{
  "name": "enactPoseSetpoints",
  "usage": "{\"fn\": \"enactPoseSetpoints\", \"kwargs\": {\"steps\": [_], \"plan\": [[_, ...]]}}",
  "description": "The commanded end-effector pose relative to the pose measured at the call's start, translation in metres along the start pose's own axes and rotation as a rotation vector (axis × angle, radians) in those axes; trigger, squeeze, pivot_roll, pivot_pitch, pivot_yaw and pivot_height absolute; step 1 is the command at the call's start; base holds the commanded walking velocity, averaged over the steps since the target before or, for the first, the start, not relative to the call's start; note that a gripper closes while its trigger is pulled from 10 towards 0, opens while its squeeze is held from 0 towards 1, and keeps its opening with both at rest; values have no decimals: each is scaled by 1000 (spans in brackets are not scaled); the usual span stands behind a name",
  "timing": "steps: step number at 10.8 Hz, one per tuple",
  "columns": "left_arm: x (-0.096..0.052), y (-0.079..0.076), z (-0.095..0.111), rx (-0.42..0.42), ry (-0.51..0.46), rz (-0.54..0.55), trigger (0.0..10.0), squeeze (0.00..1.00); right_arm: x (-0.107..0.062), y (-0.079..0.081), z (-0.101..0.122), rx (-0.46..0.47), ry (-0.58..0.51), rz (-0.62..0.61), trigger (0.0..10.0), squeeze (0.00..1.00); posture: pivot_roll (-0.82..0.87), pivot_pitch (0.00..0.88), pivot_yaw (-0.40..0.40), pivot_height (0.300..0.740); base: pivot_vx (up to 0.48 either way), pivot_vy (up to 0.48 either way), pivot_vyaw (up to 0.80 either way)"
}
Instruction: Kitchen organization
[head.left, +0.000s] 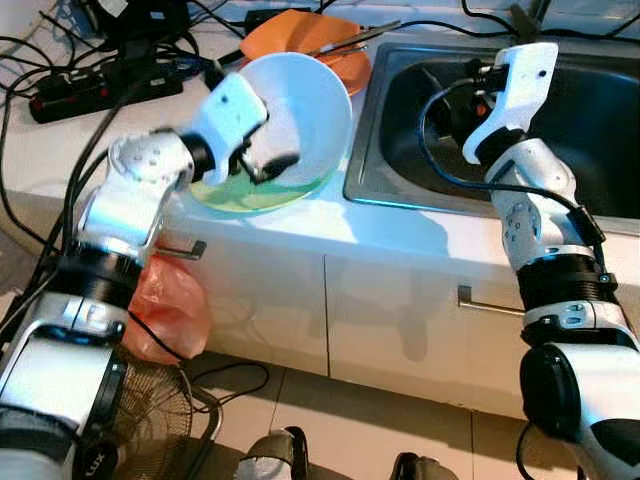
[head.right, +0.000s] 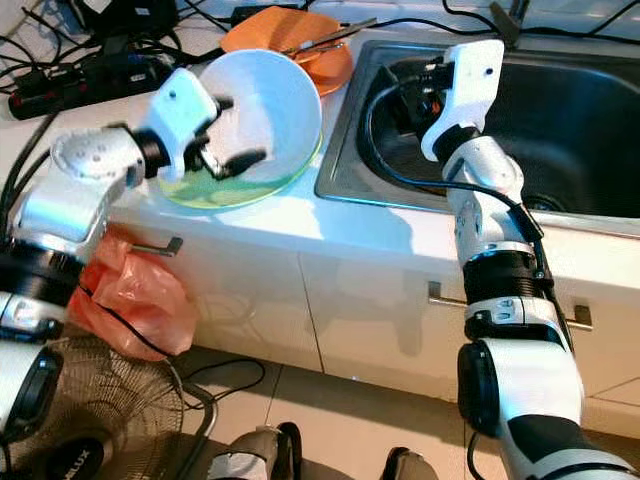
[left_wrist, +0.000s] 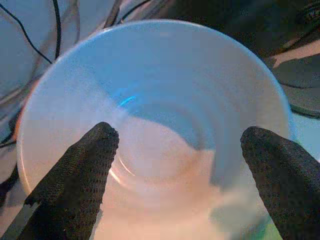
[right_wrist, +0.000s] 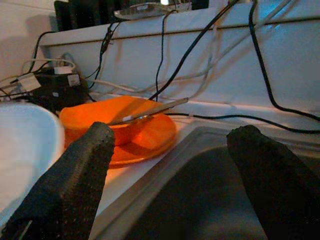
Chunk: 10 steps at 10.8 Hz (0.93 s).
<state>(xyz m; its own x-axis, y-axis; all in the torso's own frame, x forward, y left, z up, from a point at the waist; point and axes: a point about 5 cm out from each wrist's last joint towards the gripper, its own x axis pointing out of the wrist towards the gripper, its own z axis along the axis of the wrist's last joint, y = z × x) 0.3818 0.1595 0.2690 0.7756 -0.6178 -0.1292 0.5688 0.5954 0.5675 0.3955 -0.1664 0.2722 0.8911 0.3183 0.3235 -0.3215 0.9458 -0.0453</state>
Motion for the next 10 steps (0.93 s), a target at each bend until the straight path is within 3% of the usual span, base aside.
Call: {"fn": "enactPoseSetpoints", "kwargs": {"steps": [1,3,6,10], "plan": [[-2,5,0,10,3,10,10000,0,0,2,3,16,-15,0,10000,0,153,146,72,740,0,0,0],[-3,9,4,19,-14,8,10000,0,0,2,5,20,-15,0,10000,0,156,140,70,740,0,0,0],[-6,8,11,120,-24,-81,10000,0,0,4,6,13,-17,6,10000,0,158,132,71,740,0,0,0],[-10,19,33,160,-116,-51,10000,0,1,4,6,17,-22,-2,10000,0,163,124,67,740,0,0,0]]}}
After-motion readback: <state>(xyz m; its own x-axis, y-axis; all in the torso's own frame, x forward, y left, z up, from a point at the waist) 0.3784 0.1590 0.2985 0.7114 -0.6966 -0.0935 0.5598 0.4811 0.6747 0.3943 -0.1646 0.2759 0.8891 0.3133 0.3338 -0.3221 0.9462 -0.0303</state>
